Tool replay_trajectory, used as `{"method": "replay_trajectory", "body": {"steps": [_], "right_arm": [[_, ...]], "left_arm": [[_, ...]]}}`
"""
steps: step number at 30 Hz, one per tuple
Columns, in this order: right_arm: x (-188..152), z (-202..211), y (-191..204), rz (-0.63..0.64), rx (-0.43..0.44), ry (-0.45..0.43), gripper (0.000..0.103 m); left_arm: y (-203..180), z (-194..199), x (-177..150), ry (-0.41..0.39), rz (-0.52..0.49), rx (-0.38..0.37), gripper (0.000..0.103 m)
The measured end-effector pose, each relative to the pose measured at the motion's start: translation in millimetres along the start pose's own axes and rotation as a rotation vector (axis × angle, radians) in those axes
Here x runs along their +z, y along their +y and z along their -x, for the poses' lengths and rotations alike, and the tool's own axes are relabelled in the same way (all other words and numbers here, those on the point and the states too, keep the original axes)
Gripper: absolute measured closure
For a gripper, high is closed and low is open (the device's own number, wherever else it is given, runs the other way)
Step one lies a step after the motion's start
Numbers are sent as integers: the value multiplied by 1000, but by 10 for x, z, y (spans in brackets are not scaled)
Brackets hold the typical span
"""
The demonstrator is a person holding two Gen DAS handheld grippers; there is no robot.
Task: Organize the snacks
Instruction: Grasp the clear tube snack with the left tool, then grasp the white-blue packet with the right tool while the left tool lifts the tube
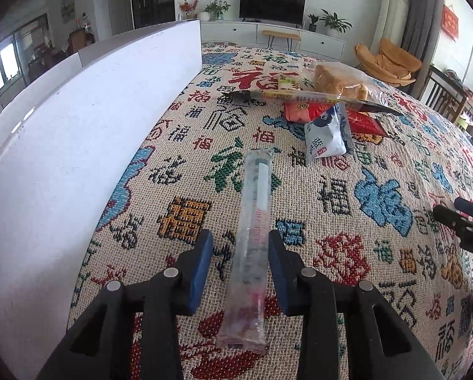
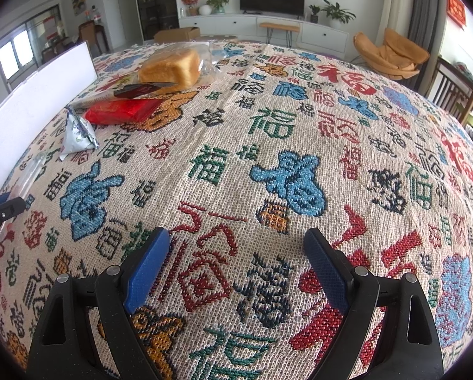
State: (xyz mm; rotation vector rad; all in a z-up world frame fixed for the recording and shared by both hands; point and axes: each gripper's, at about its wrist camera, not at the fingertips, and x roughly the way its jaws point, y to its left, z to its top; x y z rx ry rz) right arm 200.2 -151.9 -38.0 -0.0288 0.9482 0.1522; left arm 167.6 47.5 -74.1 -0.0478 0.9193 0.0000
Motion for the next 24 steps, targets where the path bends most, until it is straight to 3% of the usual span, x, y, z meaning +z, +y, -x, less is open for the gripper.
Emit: {"method": "replay_trajectory", "body": {"steps": [1, 4, 6, 8, 11, 15, 16, 17, 19, 24], "right_arm": [[42, 5, 31, -2, 42, 16, 14], [257, 110, 326, 54, 282, -19, 17], [441, 120, 655, 132, 351, -35, 16], [610, -2, 999, 205, 418, 7, 17], [788, -219, 1426, 314, 372, 16, 17], [905, -552, 1626, 323, 326, 68, 21], [915, -591, 1602, 310, 333, 78, 58], [916, -605, 1567, 289, 335, 86, 57], [922, -546, 1448, 221, 369, 87, 72], [849, -104, 1196, 159, 412, 48, 76]], "left_arm": [[43, 14, -3, -4, 20, -15, 83], [202, 26, -4, -13, 107, -101, 85], [273, 31, -14, -19, 147, -129, 85], [307, 42, -24, -23, 168, -147, 85], [305, 74, -25, -41, 175, -157, 85], [301, 103, -29, -55, 180, -185, 85], [314, 107, -32, -60, 184, -191, 85], [321, 117, -31, -65, 189, -198, 85], [349, 140, -32, -80, 204, -215, 85], [403, 233, -45, -117, 239, -262, 85]]}}
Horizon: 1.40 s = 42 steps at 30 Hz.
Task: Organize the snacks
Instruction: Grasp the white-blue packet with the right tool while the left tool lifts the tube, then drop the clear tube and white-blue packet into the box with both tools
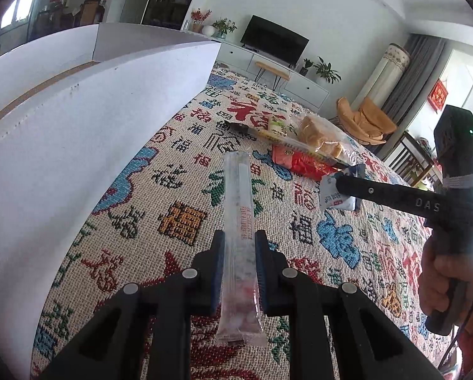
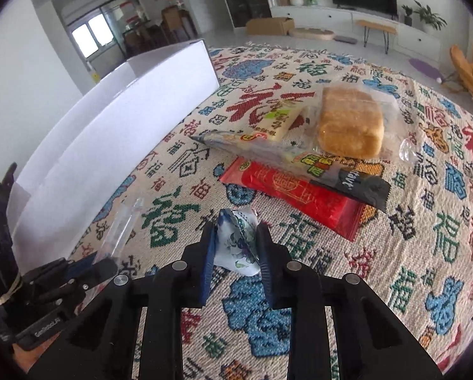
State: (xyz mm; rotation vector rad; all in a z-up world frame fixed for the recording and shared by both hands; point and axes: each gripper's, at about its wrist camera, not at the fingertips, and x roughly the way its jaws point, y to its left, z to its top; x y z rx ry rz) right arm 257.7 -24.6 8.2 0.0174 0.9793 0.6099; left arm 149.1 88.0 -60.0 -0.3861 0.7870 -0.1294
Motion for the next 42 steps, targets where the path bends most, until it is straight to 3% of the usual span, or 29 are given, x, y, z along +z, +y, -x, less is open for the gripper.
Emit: {"method": "replay_trajectory", "body": {"steps": [4, 11, 17, 20, 22, 27, 28, 30, 31, 32, 34, 36, 39, 42], "right_arm": [[-110, 316, 69, 19, 12, -31, 76], [-250, 433, 94, 21, 9, 0, 76], [183, 754, 548, 43, 117, -102, 76], [529, 864, 1015, 89, 203, -154, 76], [740, 868, 1361, 120, 258, -177, 76], [1083, 553, 2136, 197, 309, -194, 76], [1116, 445, 2231, 198, 304, -190, 76], [1162, 222, 2369, 205, 293, -180, 74], [1165, 128, 2401, 213, 273, -166, 69], [1161, 51, 2422, 219, 251, -146, 63], [1078, 68, 2334, 208, 234, -151, 44], [938, 161, 2165, 201, 209, -187, 37], [657, 273, 1837, 219, 126, -211, 32], [331, 283, 1396, 234, 20, -178, 32]], "left_arm": [[-45, 168, -25, -24, 13, -30, 85], [-192, 563, -112, -37, 22, -87, 85], [-26, 1143, 272, -142, 92, -124, 85], [250, 1463, 543, -201, 117, -57, 85], [487, 1597, 679, -222, 120, 36, 85], [1067, 1545, 812, -169, 109, 283, 84], [1145, 1506, 799, -151, 99, 313, 80], [1246, 1443, 734, -111, 91, 357, 55], [1272, 1428, 680, -104, 94, 387, 30], [1266, 1424, 641, -113, 93, 408, 19], [1208, 1428, 538, -135, 79, 412, 17], [1115, 1401, 472, -133, 75, 391, 17], [819, 1382, 381, -141, 39, 336, 17], [390, 1329, 295, -128, -25, 262, 16]]}}
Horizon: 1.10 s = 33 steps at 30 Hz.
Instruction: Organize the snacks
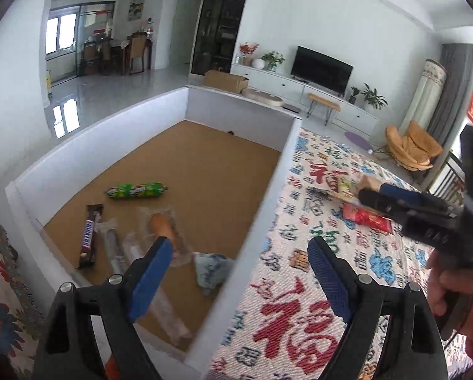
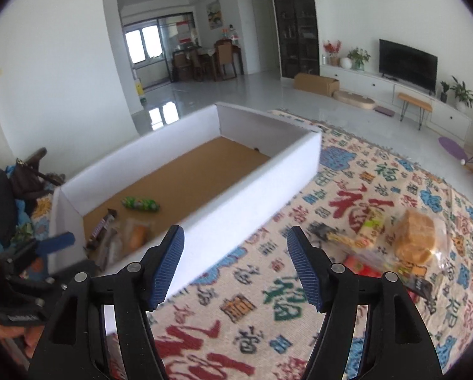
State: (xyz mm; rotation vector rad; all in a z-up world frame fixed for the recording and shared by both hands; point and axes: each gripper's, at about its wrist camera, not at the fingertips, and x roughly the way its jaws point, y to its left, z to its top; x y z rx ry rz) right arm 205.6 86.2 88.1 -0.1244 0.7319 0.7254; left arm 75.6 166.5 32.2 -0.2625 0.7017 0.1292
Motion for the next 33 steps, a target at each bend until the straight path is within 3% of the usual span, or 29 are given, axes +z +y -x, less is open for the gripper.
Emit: {"method": "replay_trajectory", "body": {"steps": [6, 9, 12, 14, 17, 21, 24, 27, 33], "right_arm": [[-1021, 124, -915, -76, -211, 132, 32], [-1444, 238, -1342, -165, -285, 170, 32], [-1725, 384, -1606, -253, -312, 151, 32], [-1750, 518, -1664, -303, -287, 102, 32], [-1765, 517, -1697, -328, -295, 112, 31], [-1729, 422, -1591, -265, -331, 156, 22], [-1723, 378, -1526, -227, -369, 176, 21], [-1734, 393, -1541, -240, -356, 173, 20], [-1733, 385, -1555, -238, -359, 174, 20]], "left_arm": [[-834, -107, -202, 53, -132, -149, 7], [-1159, -313, -348, 98, -198, -152, 7], [-1358, -616, -472, 149, -229, -119, 7], [-1391, -804, -549, 178, -225, -89, 7], [-1381, -1047, -636, 211, -208, -47, 7], [-1284, -1220, -764, 239, -202, -11, 7], [-1260, -1217, -771, 230, -195, -1, 7], [-1308, -1251, -797, 241, -226, 12, 0], [-1360, -1287, -807, 243, -252, 31, 0]]}}
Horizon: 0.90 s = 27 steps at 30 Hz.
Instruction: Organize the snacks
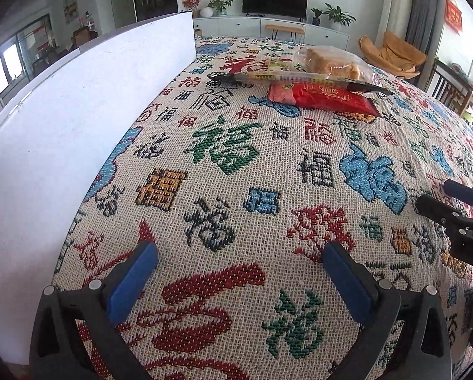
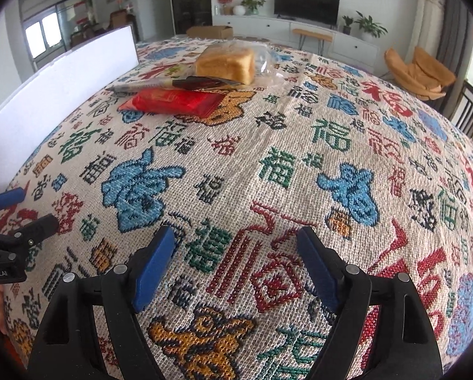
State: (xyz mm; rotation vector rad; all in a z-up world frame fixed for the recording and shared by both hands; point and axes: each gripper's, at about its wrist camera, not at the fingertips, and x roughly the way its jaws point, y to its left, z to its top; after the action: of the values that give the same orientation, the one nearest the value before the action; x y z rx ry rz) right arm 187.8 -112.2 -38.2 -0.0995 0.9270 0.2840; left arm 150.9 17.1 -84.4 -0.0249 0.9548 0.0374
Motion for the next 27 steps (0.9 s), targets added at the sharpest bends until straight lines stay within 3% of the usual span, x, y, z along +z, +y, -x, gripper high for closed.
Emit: {"method": "replay_trajectory", "body": {"steps": [14, 20, 23, 27], "right_arm": [[-10, 13, 13, 0, 1, 1, 20], [20, -20, 21, 19, 18, 18, 14], [252, -2, 80, 81, 73, 50, 18], [926, 234, 257, 214, 99, -118, 16]], "left_arm": [[5, -2, 3, 0, 1, -1, 0], [4, 0, 3, -1, 1, -1, 0], [6, -3, 9, -1, 1, -1, 0], [9, -3, 10, -1, 1, -1, 0]]}}
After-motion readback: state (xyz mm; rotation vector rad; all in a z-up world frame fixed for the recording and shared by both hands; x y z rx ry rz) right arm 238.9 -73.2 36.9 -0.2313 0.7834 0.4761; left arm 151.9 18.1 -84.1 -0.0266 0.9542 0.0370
